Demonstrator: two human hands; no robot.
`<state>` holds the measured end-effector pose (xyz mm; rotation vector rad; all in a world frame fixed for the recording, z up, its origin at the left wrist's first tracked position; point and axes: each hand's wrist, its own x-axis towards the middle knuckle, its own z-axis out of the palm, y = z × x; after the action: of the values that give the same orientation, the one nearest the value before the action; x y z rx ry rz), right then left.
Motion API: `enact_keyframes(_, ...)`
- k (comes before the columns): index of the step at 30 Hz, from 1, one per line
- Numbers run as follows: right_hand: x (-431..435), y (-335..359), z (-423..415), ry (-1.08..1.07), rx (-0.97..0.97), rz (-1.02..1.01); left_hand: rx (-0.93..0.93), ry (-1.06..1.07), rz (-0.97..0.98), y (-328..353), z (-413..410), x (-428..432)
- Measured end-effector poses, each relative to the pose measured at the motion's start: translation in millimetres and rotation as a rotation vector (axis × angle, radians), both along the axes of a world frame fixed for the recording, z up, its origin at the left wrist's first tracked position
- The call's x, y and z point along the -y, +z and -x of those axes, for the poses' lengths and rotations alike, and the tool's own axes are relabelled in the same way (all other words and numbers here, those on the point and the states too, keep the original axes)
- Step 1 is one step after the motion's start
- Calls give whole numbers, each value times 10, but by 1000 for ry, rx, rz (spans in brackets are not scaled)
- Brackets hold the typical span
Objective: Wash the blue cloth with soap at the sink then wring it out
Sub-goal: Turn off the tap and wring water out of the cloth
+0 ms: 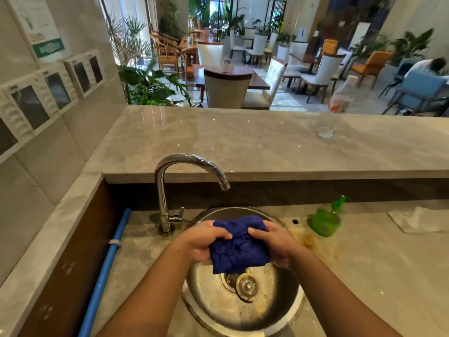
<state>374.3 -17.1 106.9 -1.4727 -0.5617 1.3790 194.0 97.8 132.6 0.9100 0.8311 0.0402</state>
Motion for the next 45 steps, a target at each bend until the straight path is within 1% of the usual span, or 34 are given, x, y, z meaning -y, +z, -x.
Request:
enact_keyframes(2,54,62,-25,-24,76,-30,-62,-117,-29,82,-10,24)
enact_keyframes(3,69,89,-41,-9,146,-42,-78,-141,-32,95,-19,28)
enact_keyframes(5,114,138,-60,63,297,-67,-74,-101,-29,100,-27,49)
enact_keyframes(6,133,159,-70,78,331,-81,-56,-61,-40,96,-30,64)
enact_keyframes(7,151,175,-84,73,324,-97,-28,-17,-56,90,-37,81)
enact_keyframes(9,185,238,-129,38,232,-124,54,79,-39,85,-49,126)
enact_keyframes(11,207,294,-199,7,64,-140,125,161,-11,96,-66,180)
enact_keyframes(13,233,317,-266,2,-111,-134,143,245,-27,93,-83,206)
enact_keyframes(16,279,341,-341,26,-297,-125,193,342,-44,101,-96,267)
enact_keyframes(18,308,380,-370,46,-381,-159,243,373,-23,109,-87,322)
enact_keyframes(19,315,409,-373,65,-386,-174,267,392,-14,106,-74,341)
enact_keyframes(21,315,468,-359,98,-314,-189,326,423,2,84,-48,360)
enact_keyframes(23,307,496,-345,104,-149,-199,382,425,3,84,-47,388)
enact_keyframes(26,290,489,-342,112,44,-271,379,400,-61,111,-74,438)
enact_keyframes(28,301,457,-365,112,110,-297,332,396,-129,159,-118,453)
enact_keyframes(33,333,437,-448,126,147,-245,134,326,-437,301,-187,408)
enact_keyframes(35,336,441,-483,135,174,-232,83,232,-525,370,-180,333)
enact_keyframes(36,341,451,-499,162,195,-230,44,173,-599,436,-182,315)
enact_keyframes(39,340,524,-504,308,218,-245,-27,14,-840,709,-232,280)
enact_keyframes(42,285,683,-422,464,231,-304,-45,-144,-996,1101,-340,261)
enact_keyframes(45,171,836,-278,485,285,-377,-92,-353,-1137,1432,-435,254)
